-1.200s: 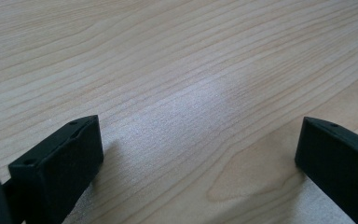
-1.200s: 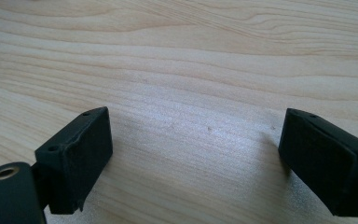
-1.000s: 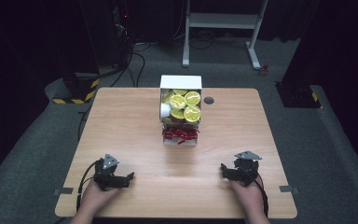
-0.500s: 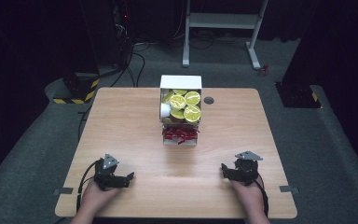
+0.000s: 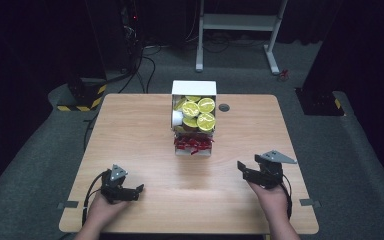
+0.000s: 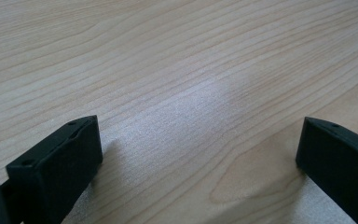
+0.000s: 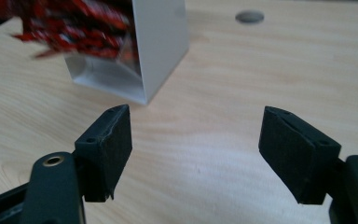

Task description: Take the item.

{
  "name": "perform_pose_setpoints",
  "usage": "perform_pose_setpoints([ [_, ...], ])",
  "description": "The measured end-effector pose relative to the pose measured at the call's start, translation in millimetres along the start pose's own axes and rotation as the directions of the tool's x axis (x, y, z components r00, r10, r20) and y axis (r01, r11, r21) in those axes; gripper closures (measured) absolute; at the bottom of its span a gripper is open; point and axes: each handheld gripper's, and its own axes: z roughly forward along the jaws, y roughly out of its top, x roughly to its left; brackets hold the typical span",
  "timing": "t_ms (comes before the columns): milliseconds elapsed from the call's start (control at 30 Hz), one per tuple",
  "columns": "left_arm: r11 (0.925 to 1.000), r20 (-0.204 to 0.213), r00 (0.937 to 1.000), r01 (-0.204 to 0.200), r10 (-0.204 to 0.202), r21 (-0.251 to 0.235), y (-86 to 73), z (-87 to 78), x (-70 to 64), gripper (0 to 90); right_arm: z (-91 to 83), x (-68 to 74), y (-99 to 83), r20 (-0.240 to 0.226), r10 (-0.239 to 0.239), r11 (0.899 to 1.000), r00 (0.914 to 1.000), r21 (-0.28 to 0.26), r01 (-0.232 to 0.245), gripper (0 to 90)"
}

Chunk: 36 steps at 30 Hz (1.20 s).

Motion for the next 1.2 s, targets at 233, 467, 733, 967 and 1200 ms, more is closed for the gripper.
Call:
perform_pose_setpoints([
  [233, 1.0000, -0.003, 1.0000, 0.001, -0.001, 0.000, -0.1, -0.1, -0.2, 0.8, -8.4, 16.4, 37.4, -0.037, -0.042, 0.997, 0.9984, -0.064, 0.040, 31.2],
  [467, 1.0000, -0.007, 1.0000, 0.002, -0.002, -0.003, -0.3, -0.1, -0.4, 0.9, -12.6, 37.6, 70.2, -0.098, -0.088, 0.987, 0.9913, -0.145, 0.073, 36.4],
  [733, 1.0000, -0.003, 1.0000, 0.007, -0.007, -0.003, -0.7, -0.5, -0.7, 1.2, -11.5, 64.0, 103.8, -0.132, -0.135, 0.975, 0.9820, -0.195, 0.108, 37.6],
  [967, 1.0000, -0.002, 1.0000, 0.006, -0.006, -0.004, -0.6, -0.4, -0.4, 1.1, -2.6, 80.3, 129.6, -0.162, -0.168, 0.969, 0.9723, -0.207, 0.133, 36.6],
  [1200, 1.0000, 0.001, 1.0000, 0.007, -0.007, -0.003, -0.3, -0.1, -0.3, 1.1, 24.6, 104.2, 161.6, -0.177, -0.224, 0.963, 0.9585, -0.190, 0.190, 36.4],
])
